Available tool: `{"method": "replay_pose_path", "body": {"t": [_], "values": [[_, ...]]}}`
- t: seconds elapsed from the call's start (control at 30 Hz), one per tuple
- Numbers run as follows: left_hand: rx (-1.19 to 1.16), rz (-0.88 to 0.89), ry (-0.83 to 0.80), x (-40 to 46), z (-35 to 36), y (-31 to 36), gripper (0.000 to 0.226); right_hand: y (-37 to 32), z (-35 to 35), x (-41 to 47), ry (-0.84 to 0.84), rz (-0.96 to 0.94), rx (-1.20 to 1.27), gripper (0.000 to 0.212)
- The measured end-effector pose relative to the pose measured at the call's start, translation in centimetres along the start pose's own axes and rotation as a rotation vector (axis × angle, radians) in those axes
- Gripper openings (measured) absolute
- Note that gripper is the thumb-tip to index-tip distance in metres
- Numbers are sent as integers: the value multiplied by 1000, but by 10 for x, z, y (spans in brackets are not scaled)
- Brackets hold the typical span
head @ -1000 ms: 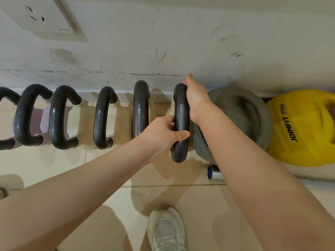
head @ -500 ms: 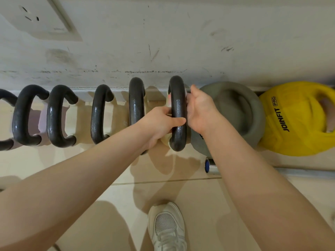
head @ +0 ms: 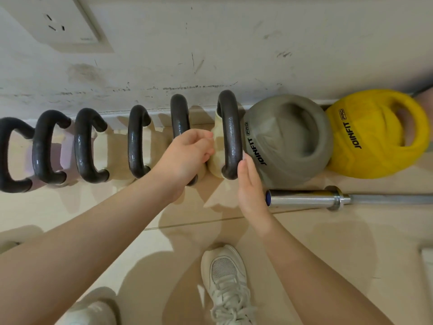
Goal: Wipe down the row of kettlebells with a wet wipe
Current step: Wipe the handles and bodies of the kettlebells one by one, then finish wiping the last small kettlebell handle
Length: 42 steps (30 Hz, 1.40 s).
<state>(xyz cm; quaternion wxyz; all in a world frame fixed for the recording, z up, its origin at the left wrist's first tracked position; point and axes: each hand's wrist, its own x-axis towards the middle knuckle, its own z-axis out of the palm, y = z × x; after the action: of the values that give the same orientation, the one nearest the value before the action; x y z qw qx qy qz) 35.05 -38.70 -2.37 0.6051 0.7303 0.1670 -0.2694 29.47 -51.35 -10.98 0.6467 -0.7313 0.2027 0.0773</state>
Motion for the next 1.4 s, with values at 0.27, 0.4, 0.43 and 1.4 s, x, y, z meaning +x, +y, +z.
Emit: {"method": "replay_pose_path", "body": {"t": [0.27, 0.4, 0.43, 1.4], "values": [[128, 69, -143, 0, -24, 0, 14, -8, 7, -15, 358, -127, -340, 17], [152, 82, -241, -3, -32, 6, 13, -37, 6, -29, 342, -105, -38, 19], [153, 85, -276, -5, -33, 6, 12, -47, 11, -34, 305, -100, 88, 26], [-105, -197, -889, -149, 239, 2, 36, -10, -218, -204, 811, -248, -446, 22]]}}
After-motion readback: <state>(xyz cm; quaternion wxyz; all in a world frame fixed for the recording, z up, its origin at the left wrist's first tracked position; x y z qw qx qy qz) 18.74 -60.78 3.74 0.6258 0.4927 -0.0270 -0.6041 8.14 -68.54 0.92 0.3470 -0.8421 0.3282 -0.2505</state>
